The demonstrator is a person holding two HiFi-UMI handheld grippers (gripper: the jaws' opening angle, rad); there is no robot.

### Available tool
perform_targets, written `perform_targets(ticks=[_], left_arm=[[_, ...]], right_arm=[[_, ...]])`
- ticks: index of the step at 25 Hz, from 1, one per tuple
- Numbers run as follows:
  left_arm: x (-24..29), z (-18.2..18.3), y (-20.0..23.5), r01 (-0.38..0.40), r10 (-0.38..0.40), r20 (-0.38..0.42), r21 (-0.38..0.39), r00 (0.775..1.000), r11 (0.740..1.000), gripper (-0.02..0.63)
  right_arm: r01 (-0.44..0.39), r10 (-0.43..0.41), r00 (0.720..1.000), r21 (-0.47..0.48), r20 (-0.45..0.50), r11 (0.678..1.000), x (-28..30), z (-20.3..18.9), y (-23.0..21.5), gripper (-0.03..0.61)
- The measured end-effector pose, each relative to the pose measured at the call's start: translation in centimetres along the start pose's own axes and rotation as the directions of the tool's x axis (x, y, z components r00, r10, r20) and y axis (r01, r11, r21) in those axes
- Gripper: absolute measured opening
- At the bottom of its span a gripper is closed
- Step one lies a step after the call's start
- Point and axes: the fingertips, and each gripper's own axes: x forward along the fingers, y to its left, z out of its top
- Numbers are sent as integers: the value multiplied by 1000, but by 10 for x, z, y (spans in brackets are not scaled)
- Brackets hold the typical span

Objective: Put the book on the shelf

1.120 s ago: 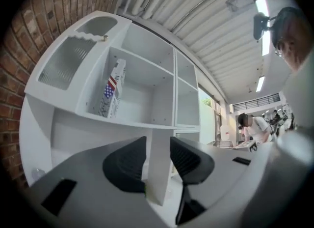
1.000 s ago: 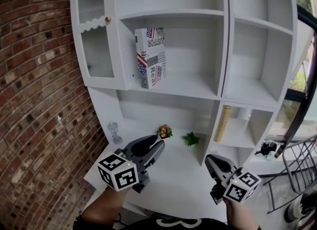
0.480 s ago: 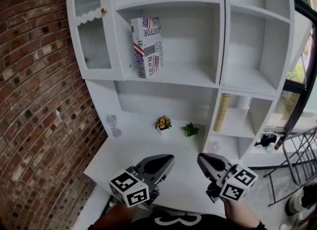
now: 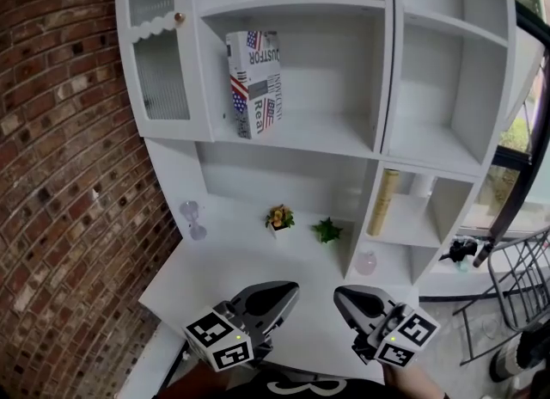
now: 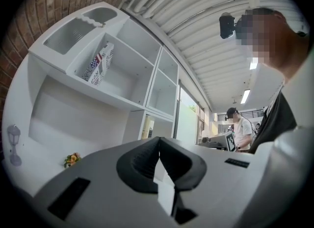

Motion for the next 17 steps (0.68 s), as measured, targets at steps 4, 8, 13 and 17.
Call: perform_targets(ticks=[4, 8, 13, 17], left_arm=[[5, -2, 2, 0, 0, -3, -23, 1000, 1000, 3], [8, -4, 3, -16, 16, -18, -24, 1000, 1000, 3], [8, -14, 12, -57, 57, -48, -3, 997, 998, 3], [6, -16, 20, -62, 61, -32, -49, 998, 997, 3]], right_arm=[[-6, 6, 1000, 2, -8, 1000, -2, -2, -3, 9], [-6, 6, 1000, 23, 0, 1000, -4, -1, -9, 9], [26, -26, 999, -6, -34, 1000, -3, -4, -19, 9], [56, -57, 997, -15, -52, 998, -1, -10, -28, 9]])
